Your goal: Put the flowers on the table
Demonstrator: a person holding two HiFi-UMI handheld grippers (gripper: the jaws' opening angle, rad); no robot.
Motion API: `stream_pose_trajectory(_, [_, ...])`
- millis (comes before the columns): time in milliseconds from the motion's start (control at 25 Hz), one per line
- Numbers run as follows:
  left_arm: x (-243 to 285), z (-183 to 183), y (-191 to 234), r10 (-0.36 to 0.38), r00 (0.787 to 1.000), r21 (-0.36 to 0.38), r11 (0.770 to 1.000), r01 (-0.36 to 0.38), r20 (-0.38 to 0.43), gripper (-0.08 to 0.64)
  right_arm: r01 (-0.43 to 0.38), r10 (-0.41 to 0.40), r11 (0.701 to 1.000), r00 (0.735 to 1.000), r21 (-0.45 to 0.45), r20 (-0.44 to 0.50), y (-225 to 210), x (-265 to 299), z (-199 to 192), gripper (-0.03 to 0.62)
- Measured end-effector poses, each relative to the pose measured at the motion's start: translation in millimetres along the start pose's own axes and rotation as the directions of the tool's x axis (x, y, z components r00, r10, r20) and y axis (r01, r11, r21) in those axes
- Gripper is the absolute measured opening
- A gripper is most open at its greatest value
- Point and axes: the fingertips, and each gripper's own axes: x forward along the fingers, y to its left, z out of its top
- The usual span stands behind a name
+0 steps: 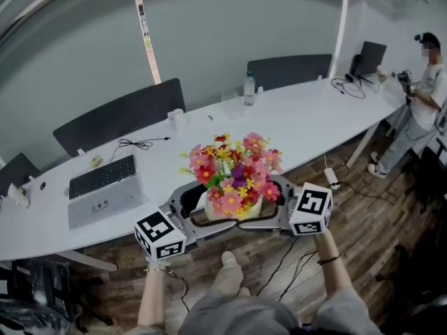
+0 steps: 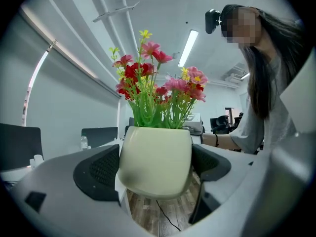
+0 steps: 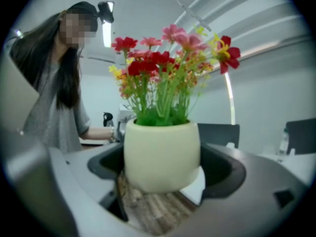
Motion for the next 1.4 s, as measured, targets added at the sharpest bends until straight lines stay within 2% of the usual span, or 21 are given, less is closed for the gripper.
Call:
stream_pose_trajectory(320, [17.3, -16.6, 35.8, -0.004, 1.0, -0.031, 1.0, 0.004, -0.006, 0.449, -0.004, 0.005, 1.0, 1.0, 0.016, -0.024, -38.2, 7.2, -14.6, 0.459])
stream_pose_trajectory(600, [53.6, -20.4, 77.5, -0.018, 1.0, -0.036, 0.999, 0.018, 0.005, 0.449, 0.01, -0.009, 1.0, 0.998, 0.008, -0.061, -92.7, -0.5, -21.0, 0.459])
stream_pose_trajectory(1000, [67.6, -33.0, 142.2, 0.056, 0.998, -0.043, 0.998, -0.056, -0.004, 0.449, -0.062, 0.062, 0.998, 0.997, 0.009, -0.054, -155.9, 24.3, -31.9, 0.459])
stream_pose_trajectory(1400, [63.8, -45.2, 205.2, 0.118, 0.993, -0.073, 0.99, -0.117, 0.007, 0.449, -0.134, 0.134, 0.991, 0.985, 0.016, -0.108, -207.7, 62.7, -37.7, 0.459])
